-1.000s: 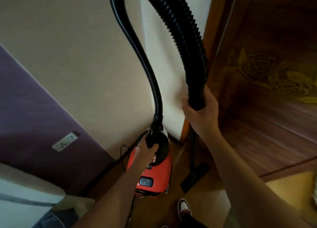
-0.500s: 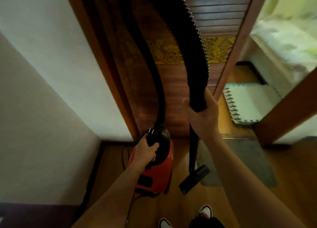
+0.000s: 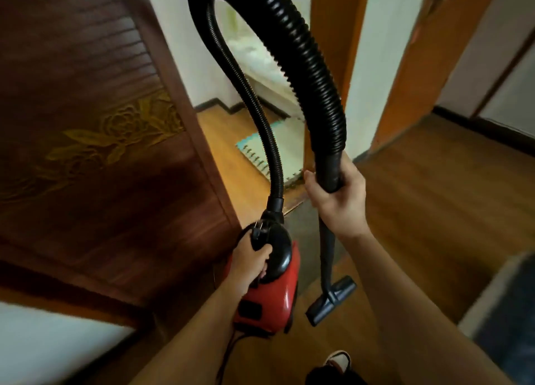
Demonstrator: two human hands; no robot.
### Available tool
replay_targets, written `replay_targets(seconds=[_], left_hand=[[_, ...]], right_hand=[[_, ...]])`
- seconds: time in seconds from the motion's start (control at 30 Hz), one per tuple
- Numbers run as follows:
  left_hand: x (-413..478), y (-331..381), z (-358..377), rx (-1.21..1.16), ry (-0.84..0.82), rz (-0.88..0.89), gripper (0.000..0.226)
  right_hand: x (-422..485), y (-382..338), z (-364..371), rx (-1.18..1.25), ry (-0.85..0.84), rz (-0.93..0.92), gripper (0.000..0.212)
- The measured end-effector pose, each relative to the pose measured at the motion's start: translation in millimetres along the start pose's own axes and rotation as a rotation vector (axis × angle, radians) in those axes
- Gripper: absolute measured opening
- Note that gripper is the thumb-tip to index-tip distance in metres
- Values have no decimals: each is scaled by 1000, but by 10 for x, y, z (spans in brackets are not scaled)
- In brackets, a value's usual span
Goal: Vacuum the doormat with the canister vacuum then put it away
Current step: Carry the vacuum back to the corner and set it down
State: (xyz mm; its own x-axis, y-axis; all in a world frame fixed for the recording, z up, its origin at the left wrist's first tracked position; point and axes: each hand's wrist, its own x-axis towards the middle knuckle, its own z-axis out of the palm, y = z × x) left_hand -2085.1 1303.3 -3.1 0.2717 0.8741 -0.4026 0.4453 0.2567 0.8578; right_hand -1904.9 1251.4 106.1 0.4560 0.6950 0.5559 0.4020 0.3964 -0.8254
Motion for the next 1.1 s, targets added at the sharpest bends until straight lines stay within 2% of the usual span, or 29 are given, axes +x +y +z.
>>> replay_targets(seconds=[0.3, 0.43, 0.57, 0.77, 0.87, 1.0, 1.1], left_hand=[[676, 878, 1653, 138, -297, 111, 13], [883, 1194, 2359, 171, -348, 189, 9], [1102, 1486, 2977, 214, -393, 244, 25], [1446, 1912, 3831, 215, -434, 278, 30], [1709, 2107, 4289, 229, -473, 293, 34], [2123, 2427, 4904, 248, -533, 317, 29], [2456, 2722, 5337, 256, -592, 310, 27]], right_hand=[[499, 613, -1683, -73, 316, 86, 15], [667, 717, -2299, -115, 420, 41, 25], [846, 834, -2855, -171, 501, 25, 33], [1071, 1140, -3511, -249, 614, 55, 25], [1259, 1350, -3818, -294, 661, 71, 30], [1644, 1743, -4222, -365, 733, 101, 32], [2002, 2056, -4511, -422, 792, 148, 26]])
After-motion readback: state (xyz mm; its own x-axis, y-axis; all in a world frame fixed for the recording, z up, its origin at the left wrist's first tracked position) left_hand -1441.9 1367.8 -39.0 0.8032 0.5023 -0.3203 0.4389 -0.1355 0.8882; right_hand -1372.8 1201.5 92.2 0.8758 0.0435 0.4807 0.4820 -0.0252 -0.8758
